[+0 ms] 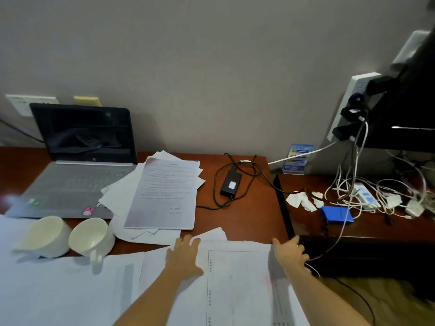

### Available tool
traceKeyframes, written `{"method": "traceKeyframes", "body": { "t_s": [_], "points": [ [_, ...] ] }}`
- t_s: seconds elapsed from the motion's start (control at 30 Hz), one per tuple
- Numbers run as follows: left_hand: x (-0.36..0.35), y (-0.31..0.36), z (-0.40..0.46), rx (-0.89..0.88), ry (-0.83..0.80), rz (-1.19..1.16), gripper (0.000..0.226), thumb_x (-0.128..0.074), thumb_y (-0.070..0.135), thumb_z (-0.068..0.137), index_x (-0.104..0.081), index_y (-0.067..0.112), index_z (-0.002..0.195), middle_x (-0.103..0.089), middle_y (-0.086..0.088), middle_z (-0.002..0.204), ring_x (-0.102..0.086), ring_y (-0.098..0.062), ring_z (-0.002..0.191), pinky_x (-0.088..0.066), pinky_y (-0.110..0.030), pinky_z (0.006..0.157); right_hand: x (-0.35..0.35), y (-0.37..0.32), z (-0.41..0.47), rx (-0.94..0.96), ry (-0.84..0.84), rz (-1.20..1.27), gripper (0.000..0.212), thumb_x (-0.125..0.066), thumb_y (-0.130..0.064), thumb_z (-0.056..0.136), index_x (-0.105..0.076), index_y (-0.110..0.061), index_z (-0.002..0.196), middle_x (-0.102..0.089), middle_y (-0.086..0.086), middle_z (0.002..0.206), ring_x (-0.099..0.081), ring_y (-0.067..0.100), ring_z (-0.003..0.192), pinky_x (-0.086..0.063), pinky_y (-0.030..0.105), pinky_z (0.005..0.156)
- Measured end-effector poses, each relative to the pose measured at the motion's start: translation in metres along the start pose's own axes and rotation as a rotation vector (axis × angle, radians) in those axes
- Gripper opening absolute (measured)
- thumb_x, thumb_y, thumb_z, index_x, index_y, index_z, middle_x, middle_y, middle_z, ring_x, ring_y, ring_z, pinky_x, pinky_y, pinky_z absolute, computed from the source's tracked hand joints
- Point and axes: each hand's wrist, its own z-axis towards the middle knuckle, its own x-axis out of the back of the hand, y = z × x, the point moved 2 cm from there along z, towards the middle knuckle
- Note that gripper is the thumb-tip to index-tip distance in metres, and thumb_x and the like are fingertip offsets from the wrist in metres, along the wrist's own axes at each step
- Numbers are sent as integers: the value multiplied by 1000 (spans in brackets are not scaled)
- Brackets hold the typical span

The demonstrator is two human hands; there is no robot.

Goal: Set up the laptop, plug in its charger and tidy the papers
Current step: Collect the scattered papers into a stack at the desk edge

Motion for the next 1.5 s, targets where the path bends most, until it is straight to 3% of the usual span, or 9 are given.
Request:
{"method": "traceKeyframes", "body": {
  "t_s": [0.17, 0.47, 0.63, 0.83, 1.0, 1.13, 1.3, 1.4, 1.5],
  "points": [
    [-7, -11, 2, -51, 66, -5, 87, -66, 48, 68, -23, 25, 140, -30, 2, 140, -30, -23, 129, -41, -40, 96, 0, 26, -1, -152, 34, 239, 70, -63, -37, 87, -31, -1, 139, -45, 26, 137, -45, 45, 123, -39, 56, 103],
    [-10, -16, 3, -86, 95, -120, 93, -62, 56, 63, -22, 29, 143, -30, 8, 145, -27, -19, 134, -32, -46, 105, 3, -4, -27, 171, 114, 22, 27, -44, -1, 94, -60, -5, 114, -64, 15, 105, -59, 28, 90, -52, 37, 80],
    [-1, -22, 2, -83, 103, -270, 80, -69, 49, 69, -33, 27, 137, -42, 3, 138, -36, -20, 129, -37, -43, 104, 10, -9, -31, 202, 188, 17, 32, -43, -3, 94, -58, -9, 121, -63, 20, 115, -58, 34, 96, -44, 35, 76],
    [-3, -35, -9, -126, 134, -459, 72, -72, 32, 73, -41, 18, 136, -49, -3, 134, -43, -21, 125, -39, -35, 102, 40, -47, -37, 465, 357, -115, 18, -44, -11, 91, -60, -7, 101, -65, 17, 99, -59, 36, 91, -43, 37, 74],
    [11, -29, -13, -142, 151, -594, 92, -81, 37, 68, -31, 16, 143, -40, -5, 145, -39, -23, 133, -37, -42, 109, 60, -114, -65, 726, 328, 5, 31, -48, -19, 88, -39, -15, 58, -43, 4, 58, -50, 28, 67, -35, 33, 59],
    [47, -21, -12, -109, 167, -823, 105, -83, 47, 61, -25, 24, 145, -38, 3, 147, -39, -19, 133, -36, -47, 110, 69, -165, -96, 979, 150, 201, 35, -52, -17, 83, -35, -15, 52, -30, 3, 51, -32, 19, 54, -24, 31, 55],
    [95, -35, -24, -167, 95, -1014, 32, -78, 39, 70, -67, 30, 99, -72, 11, 98, -68, -8, 84, -53, -15, 59, 76, -187, -114, 843, -101, 498, 32, -55, -13, 70, -41, -22, 43, -35, -12, 40, -34, 7, 42, -28, 20, 46],
    [112, -62, -39, -161, 79, -989, 16, -75, 38, 73, -71, 31, 86, -75, 16, 80, -71, -5, 74, -50, -14, 57, 64, -189, -105, 611, -202, 646, 10, -55, -5, 71, -51, -12, 66, -48, 8, 65, -46, 20, 63, -34, 27, 58],
    [113, -89, -47, -109, 9, -945, 12, -75, 32, 76, -71, 26, 85, -76, 8, 80, -72, -10, 72, -51, -19, 60, 39, -173, -96, 440, -286, 471, 7, -59, -14, 76, -58, -11, 82, -55, 10, 80, -53, 20, 70, -38, 24, 59]
  ]
}}
